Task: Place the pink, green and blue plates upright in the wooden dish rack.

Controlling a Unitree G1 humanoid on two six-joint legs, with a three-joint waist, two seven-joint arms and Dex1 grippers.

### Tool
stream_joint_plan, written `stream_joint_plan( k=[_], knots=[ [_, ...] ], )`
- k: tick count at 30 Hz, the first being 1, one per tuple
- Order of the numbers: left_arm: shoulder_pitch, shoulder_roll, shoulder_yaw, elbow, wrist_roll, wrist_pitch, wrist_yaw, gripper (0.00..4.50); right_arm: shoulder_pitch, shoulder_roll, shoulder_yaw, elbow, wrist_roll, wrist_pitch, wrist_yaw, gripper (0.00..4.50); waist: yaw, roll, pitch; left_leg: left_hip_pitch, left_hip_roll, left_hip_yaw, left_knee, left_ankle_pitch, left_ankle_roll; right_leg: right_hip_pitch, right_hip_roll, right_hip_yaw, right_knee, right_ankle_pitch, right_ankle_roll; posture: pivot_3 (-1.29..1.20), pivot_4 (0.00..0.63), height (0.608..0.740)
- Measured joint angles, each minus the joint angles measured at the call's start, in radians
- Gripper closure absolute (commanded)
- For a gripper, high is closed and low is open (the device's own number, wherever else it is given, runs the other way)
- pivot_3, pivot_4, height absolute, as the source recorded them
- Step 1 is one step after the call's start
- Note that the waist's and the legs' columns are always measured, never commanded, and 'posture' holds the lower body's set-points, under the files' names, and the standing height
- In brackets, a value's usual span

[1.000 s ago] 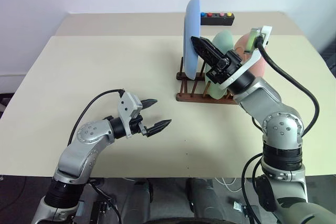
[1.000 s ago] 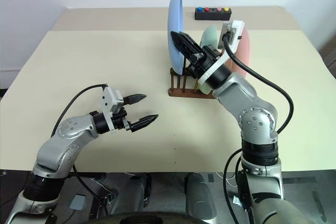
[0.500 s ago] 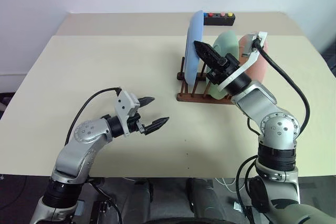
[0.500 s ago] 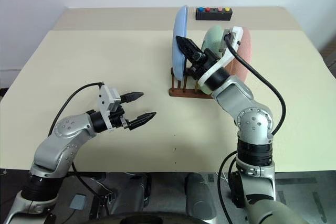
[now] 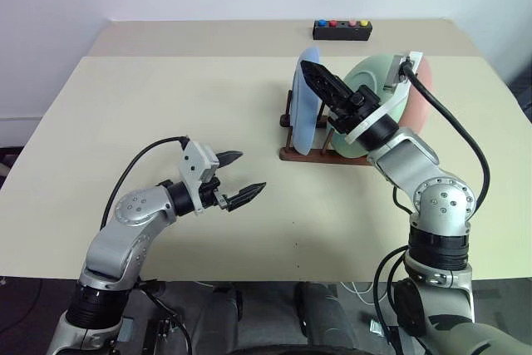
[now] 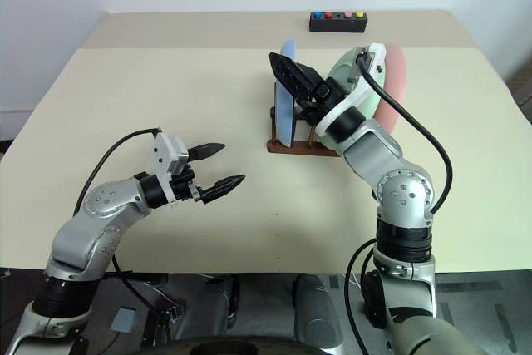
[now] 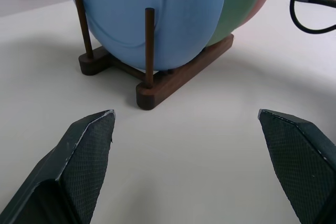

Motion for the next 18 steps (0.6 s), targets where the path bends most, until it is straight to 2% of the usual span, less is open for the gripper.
stream_joint_plan(
  k=[9, 14, 17, 18],
  knots=[
    [-0.011, -0.001, -0.001, 0.000, 0.000, 0.000, -0.002, 0.00, -0.063, -0.063, 0.002, -0.024, -0.049, 0.001, 0.053, 0.03, 0.001, 0.000, 0.000, 0.000, 0.000, 0.000, 0.000, 0.000, 0.000, 0.000, 0.000, 0.000, 0.000, 0.000, 0.000, 0.00, 0.150, 0.730],
    [-0.013, -0.008, -0.002, 0.001, 0.000, 0.000, -0.001, 0.00, -0.109, -0.191, 0.004, -0.080, -0.106, 0.001, 0.146, 0.03, 0.004, 0.000, 0.000, -0.001, 0.000, 0.000, 0.000, 0.000, 0.000, 0.000, 0.000, 0.000, -0.002, 0.000, 0.000, 0.00, 0.150, 0.730],
    [-0.015, -0.013, -0.004, 0.000, 0.000, 0.000, -0.001, 0.00, -0.091, -0.307, -0.022, -0.096, -0.143, 0.001, 0.216, 0.81, 0.007, 0.000, 0.000, -0.001, 0.000, 0.000, 0.000, 0.000, 0.000, 0.000, 0.000, 0.000, -0.002, 0.000, -0.001, 0.00, 0.150, 0.730],
    [-0.014, -0.014, -0.004, 0.000, 0.000, 0.000, -0.002, 0.00, -0.064, -0.358, -0.047, -0.103, -0.153, 0.003, 0.244, 1.34, 0.011, -0.001, 0.000, -0.002, 0.000, 0.000, 0.000, 0.000, 0.000, 0.000, 0.000, 0.000, -0.003, -0.001, -0.001, 0.00, 0.150, 0.730]
  ],
)
